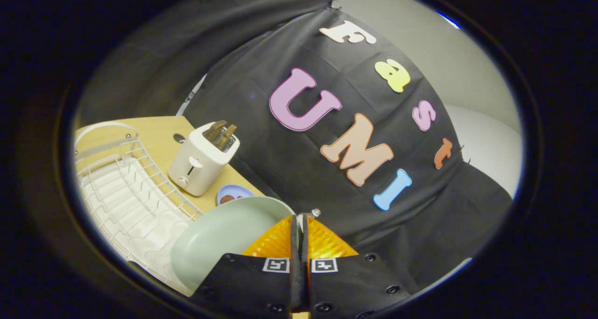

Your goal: Take the plate from the dish rack, then take the spoon from the basket and place it into the plate.

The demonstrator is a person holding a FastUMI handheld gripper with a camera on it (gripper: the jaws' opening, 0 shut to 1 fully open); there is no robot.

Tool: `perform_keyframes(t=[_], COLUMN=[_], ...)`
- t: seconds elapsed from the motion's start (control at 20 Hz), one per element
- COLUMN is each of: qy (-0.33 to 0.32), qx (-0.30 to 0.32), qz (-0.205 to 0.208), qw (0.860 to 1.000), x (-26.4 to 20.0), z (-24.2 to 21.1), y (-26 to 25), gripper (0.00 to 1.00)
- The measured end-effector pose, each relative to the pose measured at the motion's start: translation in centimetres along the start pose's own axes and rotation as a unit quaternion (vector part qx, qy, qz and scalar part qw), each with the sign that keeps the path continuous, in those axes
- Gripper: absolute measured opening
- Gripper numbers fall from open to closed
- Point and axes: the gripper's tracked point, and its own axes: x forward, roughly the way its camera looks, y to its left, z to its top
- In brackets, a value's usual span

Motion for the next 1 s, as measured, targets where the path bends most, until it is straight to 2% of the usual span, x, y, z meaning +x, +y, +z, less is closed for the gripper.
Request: perform_keyframes(t=[0.4,0.8,1.0], qy=[0.004,0.031,0.05], qx=[0.044,0.094,0.114], qz=[-0.003,-0.002,0.004], qw=[0.999,0.995,0.992], x=[-3.0,-7.1,-8.6], z=[-2.1,-8.2,-12.0], y=[-6.5,-14.7,-16.8], gripper=[0.03,0.03,0.03])
